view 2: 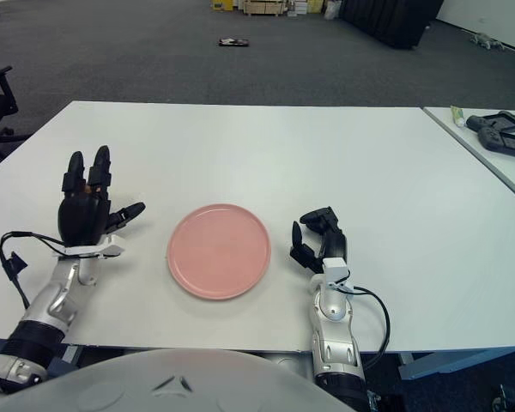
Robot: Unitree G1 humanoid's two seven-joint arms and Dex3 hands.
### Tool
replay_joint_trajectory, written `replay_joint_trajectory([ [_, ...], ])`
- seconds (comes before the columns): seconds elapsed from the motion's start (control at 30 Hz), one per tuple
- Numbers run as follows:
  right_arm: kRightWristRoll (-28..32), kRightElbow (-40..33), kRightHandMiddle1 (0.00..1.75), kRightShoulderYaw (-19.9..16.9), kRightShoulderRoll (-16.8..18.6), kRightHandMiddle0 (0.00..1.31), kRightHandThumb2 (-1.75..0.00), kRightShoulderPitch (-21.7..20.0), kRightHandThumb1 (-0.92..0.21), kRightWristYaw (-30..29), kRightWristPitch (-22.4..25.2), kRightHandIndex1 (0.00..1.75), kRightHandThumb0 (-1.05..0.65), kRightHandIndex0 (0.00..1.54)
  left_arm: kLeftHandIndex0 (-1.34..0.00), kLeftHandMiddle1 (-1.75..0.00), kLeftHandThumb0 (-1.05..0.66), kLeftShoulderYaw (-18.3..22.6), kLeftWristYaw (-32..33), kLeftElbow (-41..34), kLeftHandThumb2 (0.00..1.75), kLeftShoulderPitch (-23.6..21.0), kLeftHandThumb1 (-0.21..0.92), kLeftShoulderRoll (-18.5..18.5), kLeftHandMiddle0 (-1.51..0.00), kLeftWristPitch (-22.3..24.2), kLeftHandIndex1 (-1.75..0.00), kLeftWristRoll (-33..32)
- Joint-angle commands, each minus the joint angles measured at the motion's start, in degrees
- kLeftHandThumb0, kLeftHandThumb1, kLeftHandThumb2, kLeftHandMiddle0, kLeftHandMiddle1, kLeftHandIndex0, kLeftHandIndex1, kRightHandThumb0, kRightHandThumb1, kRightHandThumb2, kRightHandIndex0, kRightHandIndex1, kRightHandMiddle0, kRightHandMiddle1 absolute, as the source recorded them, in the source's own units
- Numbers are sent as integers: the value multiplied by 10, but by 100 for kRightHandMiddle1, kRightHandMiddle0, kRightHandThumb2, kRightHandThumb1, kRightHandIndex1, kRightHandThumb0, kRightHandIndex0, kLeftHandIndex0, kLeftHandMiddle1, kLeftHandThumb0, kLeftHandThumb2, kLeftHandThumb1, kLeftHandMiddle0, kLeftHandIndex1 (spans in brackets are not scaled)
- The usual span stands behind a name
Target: Put the apple into the plate.
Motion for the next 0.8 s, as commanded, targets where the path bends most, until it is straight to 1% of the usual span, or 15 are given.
replay_joint_trajectory([
  [0.0, 1, 0, 175, 1, 0, 35, -88, -9, -66, -1, 6, 143, -39, 59, 0, 0, -105, 16, -28, -5, 14, -15, 91, 23, 0, 19, 0, -8],
  [0.1, 1, 1, 175, 1, 0, 36, -89, -10, -66, -1, 6, 143, -39, 59, 0, 0, -105, 18, -39, -3, 12, -19, 90, 29, 0, 27, 0, -10],
  [0.27, -1, 4, 175, 0, 3, 36, -89, -11, -65, -8, 2, 144, -39, 60, 0, 0, -105, 19, -68, 30, 9, -46, 87, 47, 0, 46, 0, -11],
  [0.4, -1, 4, 175, 0, 5, 37, -91, -11, -64, -11, 0, 145, -39, 61, 0, 0, -105, 0, -74, 141, 8, -111, 85, 62, 0, 39, 0, -8],
  [0.5, -1, 4, 175, 0, 5, 37, -92, -12, -64, -13, 2, 145, -39, 61, 0, 0, -105, -13, -75, 193, 7, -139, 84, 69, 0, 30, 0, -8],
  [0.6, 0, 3, 175, 0, 6, 37, -92, -11, -63, -13, 5, 144, -39, 61, 0, 0, -105, -36, -85, 299, 6, -196, 83, 77, 0, 19, 0, -6],
  [0.67, 0, 3, 175, -1, 5, 37, -92, -11, -63, -13, 4, 144, -39, 60, 0, 0, -105, -46, -89, 346, 5, -220, 82, 80, 0, 10, 0, -8],
  [0.77, -1, 4, 175, 0, 4, 37, -92, -11, -63, -12, 2, 144, -39, 61, 0, 0, -105, -56, -90, 387, 5, -239, 82, 83, 0, -1, 0, -14],
])
